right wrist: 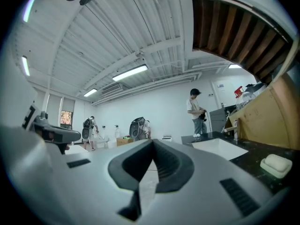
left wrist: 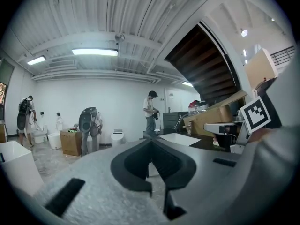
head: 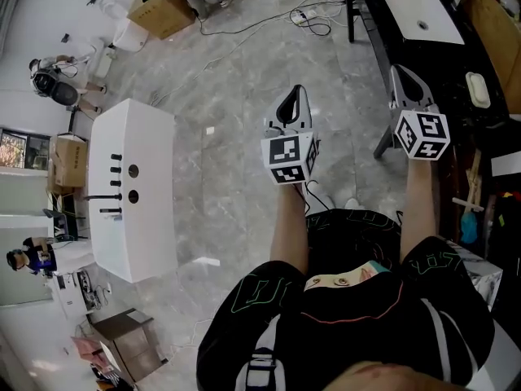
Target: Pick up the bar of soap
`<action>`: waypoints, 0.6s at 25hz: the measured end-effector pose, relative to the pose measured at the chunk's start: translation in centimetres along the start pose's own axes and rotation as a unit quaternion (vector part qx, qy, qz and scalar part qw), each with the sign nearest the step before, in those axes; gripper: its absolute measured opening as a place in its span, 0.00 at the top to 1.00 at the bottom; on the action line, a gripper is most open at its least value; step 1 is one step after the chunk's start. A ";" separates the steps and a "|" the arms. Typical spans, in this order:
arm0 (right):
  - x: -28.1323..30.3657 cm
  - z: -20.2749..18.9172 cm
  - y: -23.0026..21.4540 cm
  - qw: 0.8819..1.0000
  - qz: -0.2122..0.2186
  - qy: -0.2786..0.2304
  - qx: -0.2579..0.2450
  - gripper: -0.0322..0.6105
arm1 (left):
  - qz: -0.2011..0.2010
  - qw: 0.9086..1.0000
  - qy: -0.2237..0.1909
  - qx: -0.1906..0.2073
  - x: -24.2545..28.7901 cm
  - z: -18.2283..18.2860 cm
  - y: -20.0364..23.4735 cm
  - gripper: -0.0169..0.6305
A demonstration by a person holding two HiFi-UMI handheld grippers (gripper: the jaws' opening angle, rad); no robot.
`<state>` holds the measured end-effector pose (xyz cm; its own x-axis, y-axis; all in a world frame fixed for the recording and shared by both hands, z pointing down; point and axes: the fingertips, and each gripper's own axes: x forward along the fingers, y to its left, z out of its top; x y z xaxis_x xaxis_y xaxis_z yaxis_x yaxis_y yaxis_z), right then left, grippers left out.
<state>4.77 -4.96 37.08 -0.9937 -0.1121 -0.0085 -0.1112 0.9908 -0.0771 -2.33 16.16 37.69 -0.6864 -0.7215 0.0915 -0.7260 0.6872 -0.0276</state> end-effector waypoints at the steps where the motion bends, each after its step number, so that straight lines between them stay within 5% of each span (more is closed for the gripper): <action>1: 0.1 0.0 -0.6 1.000 -0.006 -0.001 0.003 0.94 | -0.003 1.000 0.002 0.000 0.3 -0.2 -0.2 0.96; 15: 3.1 -0.1 -5.0 0.999 -0.053 0.000 0.011 0.94 | -0.061 0.998 0.009 -0.010 7.9 -0.2 -1.0 0.96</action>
<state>2.25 -10.22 37.54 -0.9763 -0.2165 0.0005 -0.2154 0.9714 -0.1000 -7.01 9.75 38.66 -0.5920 -0.7983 0.1106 -0.8029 0.5960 0.0042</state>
